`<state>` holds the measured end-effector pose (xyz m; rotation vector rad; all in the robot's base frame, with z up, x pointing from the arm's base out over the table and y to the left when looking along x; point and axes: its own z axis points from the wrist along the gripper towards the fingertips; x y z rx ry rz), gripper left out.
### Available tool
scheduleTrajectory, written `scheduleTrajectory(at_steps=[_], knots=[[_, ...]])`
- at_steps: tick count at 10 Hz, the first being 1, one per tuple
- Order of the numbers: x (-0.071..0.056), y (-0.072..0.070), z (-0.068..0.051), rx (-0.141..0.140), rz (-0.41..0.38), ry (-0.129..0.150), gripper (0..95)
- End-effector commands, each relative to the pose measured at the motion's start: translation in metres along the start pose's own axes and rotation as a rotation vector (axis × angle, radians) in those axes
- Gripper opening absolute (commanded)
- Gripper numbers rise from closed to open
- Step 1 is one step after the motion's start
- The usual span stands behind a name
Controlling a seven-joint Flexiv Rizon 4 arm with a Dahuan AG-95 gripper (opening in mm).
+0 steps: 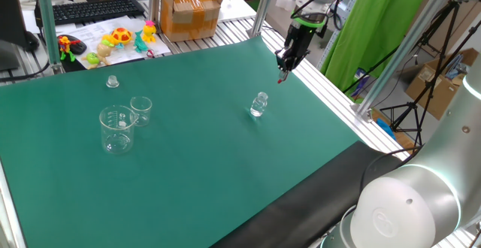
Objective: Transfer liquid using a dropper
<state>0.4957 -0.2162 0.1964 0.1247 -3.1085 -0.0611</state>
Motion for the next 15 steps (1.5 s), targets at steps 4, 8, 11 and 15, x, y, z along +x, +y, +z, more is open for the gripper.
scheduleTrajectory(at_steps=[4, 8, 11, 15], knots=[[0.002, 0.021, -0.026, 0.005, 0.034, 0.015, 0.0], [0.006, 0.044, -0.045, 0.009, 0.068, 0.029, 0.0], [0.008, 0.06, -0.054, 0.013, 0.089, 0.039, 0.0], [0.01, 0.072, -0.06, 0.02, 0.104, 0.045, 0.0]])
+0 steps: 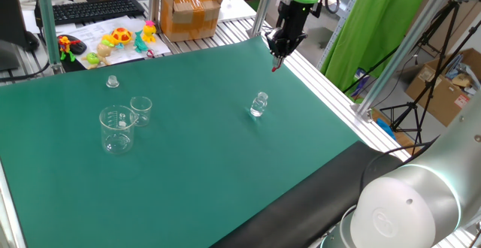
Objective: Transfer liquid using a dropper
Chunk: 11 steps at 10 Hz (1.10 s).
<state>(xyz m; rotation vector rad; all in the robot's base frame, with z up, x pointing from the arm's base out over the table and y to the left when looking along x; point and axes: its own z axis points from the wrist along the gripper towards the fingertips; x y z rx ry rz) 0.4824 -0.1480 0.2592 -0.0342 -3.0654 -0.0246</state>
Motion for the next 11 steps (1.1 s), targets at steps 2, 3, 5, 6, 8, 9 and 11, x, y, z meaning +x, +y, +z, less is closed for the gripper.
scheduleTrajectory(at_steps=[2, 3, 5, 6, 8, 9, 11], knots=[[0.0017, 0.0044, -0.0018, 0.004, 0.005, 0.003, 0.0], [0.002, 0.0051, -0.0021, 0.004, 0.005, 0.005, 0.0], [0.0022, 0.0058, -0.0024, 0.005, 0.006, 0.006, 0.0], [0.0022, 0.0059, -0.0024, 0.006, 0.004, 0.007, 0.0], [0.0023, 0.0061, -0.0025, 0.006, 0.004, 0.007, 0.0], [0.0023, 0.0068, -0.0025, 0.005, 0.006, 0.008, 0.0], [0.0028, 0.0122, -0.0027, 0.004, 0.02, 0.008, 0.0]])
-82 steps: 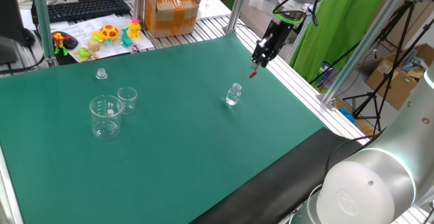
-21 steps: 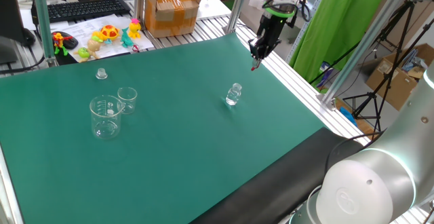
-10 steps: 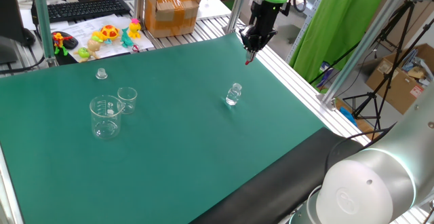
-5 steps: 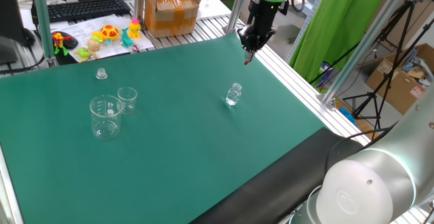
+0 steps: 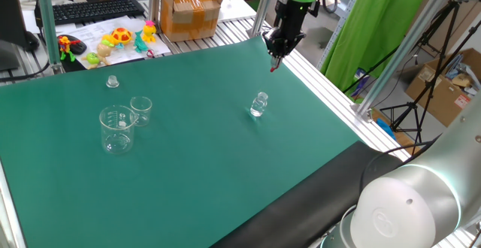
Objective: Transfer liquid using a dropper
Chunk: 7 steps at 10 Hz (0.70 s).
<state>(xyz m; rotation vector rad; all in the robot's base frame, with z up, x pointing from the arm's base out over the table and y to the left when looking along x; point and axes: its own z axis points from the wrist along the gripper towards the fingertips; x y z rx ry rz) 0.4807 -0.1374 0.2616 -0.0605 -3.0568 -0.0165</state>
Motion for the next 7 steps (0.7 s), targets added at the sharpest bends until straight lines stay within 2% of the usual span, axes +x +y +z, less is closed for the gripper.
scheduleTrajectory(at_steps=[1, 7], knots=[[0.001, 0.005, -0.001, -0.003, 0.006, 0.002, 0.0], [0.007, 0.045, 0.003, -0.002, 0.079, 0.002, 0.0]])
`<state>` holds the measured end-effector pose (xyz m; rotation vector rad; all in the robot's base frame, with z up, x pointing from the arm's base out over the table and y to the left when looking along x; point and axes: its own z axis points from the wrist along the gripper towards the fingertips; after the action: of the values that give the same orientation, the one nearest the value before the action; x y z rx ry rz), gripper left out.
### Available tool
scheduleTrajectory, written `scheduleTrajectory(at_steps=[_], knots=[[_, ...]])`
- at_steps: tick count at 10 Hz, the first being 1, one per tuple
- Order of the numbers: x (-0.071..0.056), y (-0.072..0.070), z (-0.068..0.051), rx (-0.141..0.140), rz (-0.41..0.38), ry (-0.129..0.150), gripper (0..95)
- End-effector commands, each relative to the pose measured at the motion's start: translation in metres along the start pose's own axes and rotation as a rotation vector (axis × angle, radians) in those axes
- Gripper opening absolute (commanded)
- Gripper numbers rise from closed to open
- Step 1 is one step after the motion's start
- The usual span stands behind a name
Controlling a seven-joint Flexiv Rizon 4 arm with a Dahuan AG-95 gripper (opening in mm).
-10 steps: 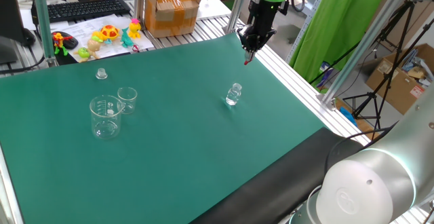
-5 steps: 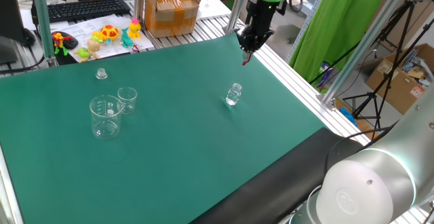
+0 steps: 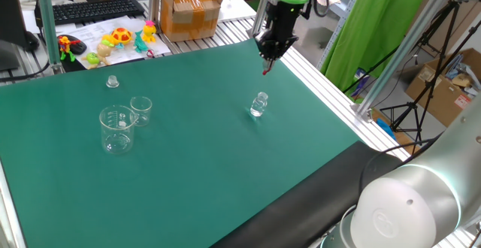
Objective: Transfer liquid using a dropper
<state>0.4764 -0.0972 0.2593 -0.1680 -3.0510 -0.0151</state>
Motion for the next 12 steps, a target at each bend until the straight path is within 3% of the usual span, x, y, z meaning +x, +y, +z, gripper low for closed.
scheduleTrajectory(at_steps=[1, 6, 12], knots=[[0.003, 0.011, 0.001, 0.001, 0.022, 0.0, 0.0], [0.01, 0.033, 0.006, 0.001, 0.071, -0.004, 0.0], [0.011, 0.036, 0.008, 0.004, 0.077, -0.007, 0.0]])
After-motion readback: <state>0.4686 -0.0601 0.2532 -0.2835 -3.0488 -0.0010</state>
